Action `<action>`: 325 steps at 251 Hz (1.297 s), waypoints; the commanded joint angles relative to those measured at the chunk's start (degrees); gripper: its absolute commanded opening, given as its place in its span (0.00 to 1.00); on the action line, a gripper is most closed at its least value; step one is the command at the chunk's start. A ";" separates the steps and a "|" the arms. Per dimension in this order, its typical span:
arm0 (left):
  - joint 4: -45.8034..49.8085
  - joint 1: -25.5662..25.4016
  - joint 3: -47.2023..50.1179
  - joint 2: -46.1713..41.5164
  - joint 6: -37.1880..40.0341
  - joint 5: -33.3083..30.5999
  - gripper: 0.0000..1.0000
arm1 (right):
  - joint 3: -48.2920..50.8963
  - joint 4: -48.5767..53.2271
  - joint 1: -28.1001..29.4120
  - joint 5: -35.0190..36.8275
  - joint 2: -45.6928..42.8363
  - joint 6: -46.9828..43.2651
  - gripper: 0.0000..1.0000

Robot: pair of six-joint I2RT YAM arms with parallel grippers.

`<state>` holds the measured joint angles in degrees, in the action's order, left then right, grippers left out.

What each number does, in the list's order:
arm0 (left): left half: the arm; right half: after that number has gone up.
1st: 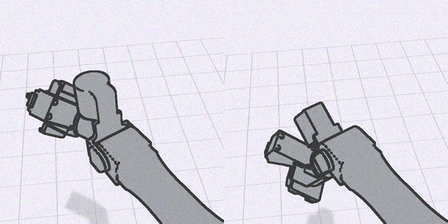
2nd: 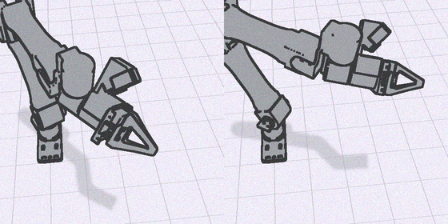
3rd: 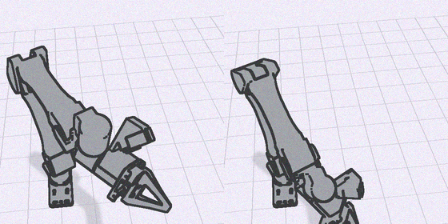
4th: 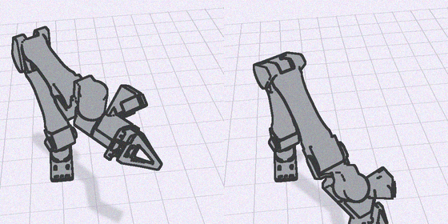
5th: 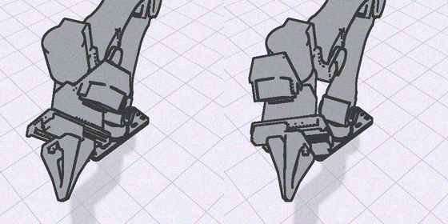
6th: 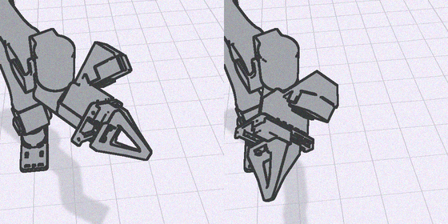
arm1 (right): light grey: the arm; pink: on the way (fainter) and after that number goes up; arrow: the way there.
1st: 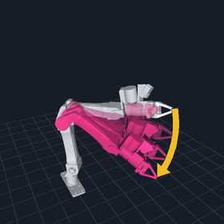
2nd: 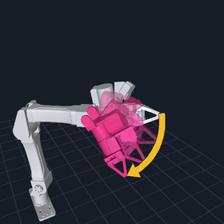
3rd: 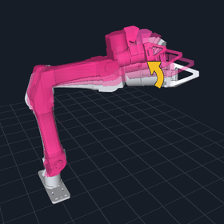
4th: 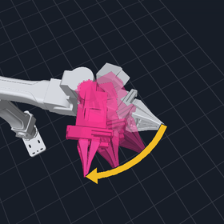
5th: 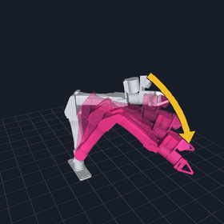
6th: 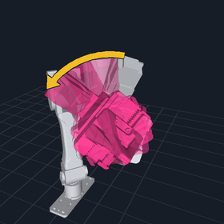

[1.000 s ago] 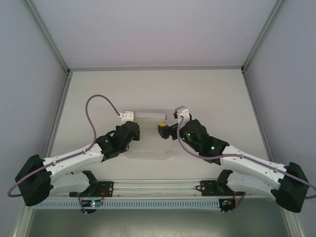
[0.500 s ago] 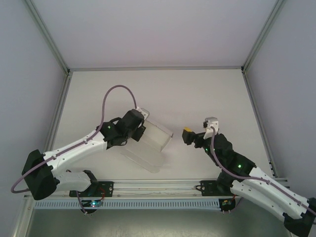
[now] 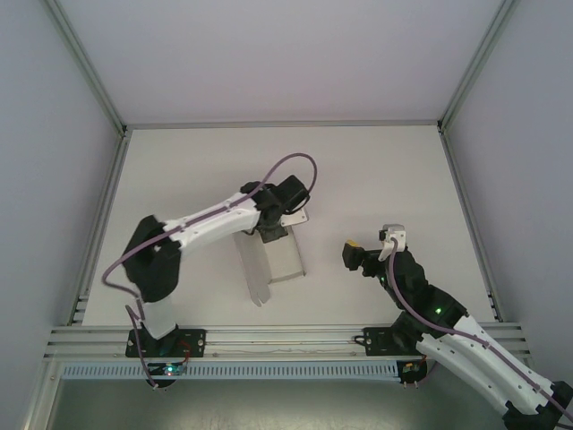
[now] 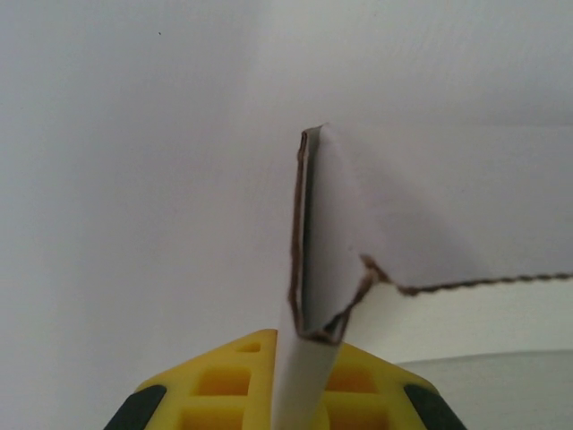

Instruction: Assemble paper box

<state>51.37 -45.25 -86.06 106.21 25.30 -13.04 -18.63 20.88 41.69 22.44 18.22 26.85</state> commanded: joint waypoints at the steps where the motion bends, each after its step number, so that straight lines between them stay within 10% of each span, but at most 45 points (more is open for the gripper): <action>1: 4.31 0.09 -5.47 6.20 6.96 -6.60 0.00 | 0.02 1.24 -0.65 0.25 0.11 -0.13 0.98; 121: -7.30 -2.08 -8.40 18.43 11.94 -6.74 0.00 | 0.24 2.14 -1.17 1.30 -0.77 -0.48 0.98; 222: -7.34 -2.16 -10.26 13.76 7.55 -2.54 0.56 | 0.71 1.04 -1.72 1.09 0.41 -1.68 0.98; 235: -7.42 -2.20 -10.27 12.11 6.77 -1.24 0.70 | 0.53 0.81 -1.76 0.57 0.54 -2.14 0.98; 245: -7.52 -2.29 -10.27 10.49 6.00 -0.24 0.99 | 0.44 0.37 -1.84 0.15 0.67 -2.87 0.98; 325: -13.73 -2.99 -4.31 -6.96 -7.01 1.53 1.00 | -2.72 -8.06 -1.83 -8.59 12.52 -9.90 0.98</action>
<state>42.61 -47.62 -93.12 106.02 27.40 -11.35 -18.72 17.78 40.58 18.94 25.28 21.23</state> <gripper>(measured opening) 0.999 0.983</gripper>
